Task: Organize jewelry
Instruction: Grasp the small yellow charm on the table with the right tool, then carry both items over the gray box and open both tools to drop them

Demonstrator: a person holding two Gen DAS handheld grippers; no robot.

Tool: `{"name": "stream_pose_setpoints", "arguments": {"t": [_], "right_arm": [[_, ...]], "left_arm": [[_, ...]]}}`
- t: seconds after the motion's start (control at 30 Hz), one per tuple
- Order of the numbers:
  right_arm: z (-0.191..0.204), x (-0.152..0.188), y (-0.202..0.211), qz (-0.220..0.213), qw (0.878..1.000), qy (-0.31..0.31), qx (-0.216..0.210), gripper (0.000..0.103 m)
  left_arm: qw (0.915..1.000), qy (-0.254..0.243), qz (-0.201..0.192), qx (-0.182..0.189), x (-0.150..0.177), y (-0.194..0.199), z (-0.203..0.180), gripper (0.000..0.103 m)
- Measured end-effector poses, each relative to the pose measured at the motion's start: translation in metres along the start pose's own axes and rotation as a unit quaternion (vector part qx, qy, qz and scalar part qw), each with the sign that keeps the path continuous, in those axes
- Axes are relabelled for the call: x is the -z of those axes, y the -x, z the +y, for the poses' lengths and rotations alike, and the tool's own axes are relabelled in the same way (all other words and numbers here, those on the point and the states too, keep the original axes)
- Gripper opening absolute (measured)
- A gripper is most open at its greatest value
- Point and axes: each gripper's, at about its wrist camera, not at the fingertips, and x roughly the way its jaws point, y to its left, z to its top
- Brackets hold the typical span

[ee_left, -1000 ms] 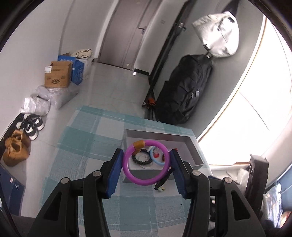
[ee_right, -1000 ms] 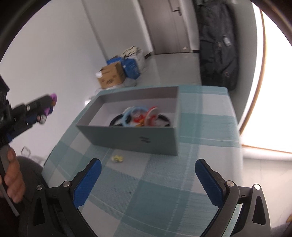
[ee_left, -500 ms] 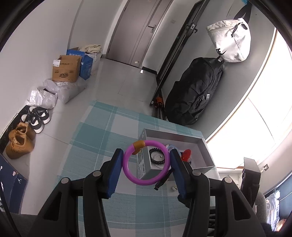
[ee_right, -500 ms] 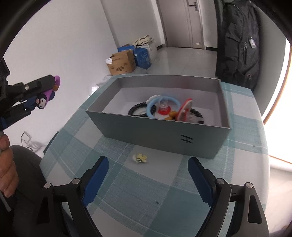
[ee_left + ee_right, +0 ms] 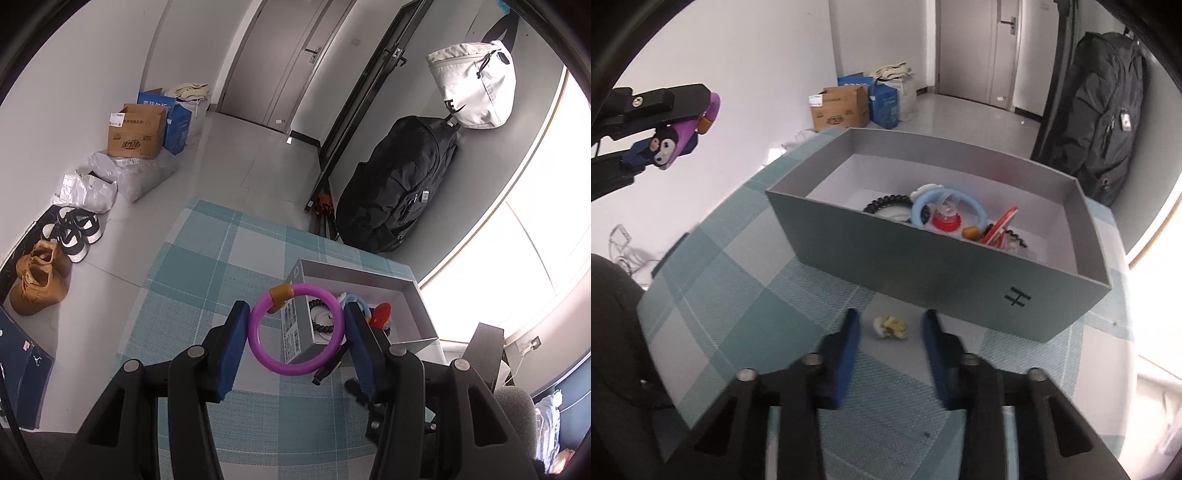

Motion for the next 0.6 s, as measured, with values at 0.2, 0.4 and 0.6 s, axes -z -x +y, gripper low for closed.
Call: {"name": "stream_pose_setpoints", "arguments": {"t": [0.2,0.4,0.6], "right_arm": [[-0.004,-0.002,0.0,0.0,1.0,-0.003,-0.004,0.017],[-0.007,-0.003,0.005,-0.006,1.0,-0.017,-0.016,0.017],[-0.014,-0.006,0.017,-0.024,0.999,-0.026,-0.025,0.017]], "left_arm": [[1.0,-0.007,0.004,-0.003,0.001,-0.003,-0.003,0.047],[0.9998,-0.012,0.012,-0.007,0.003,-0.007,-0.006,0.047],[0.9996,-0.021,0.016,-0.008,0.005,-0.011,-0.014,0.047]]}}
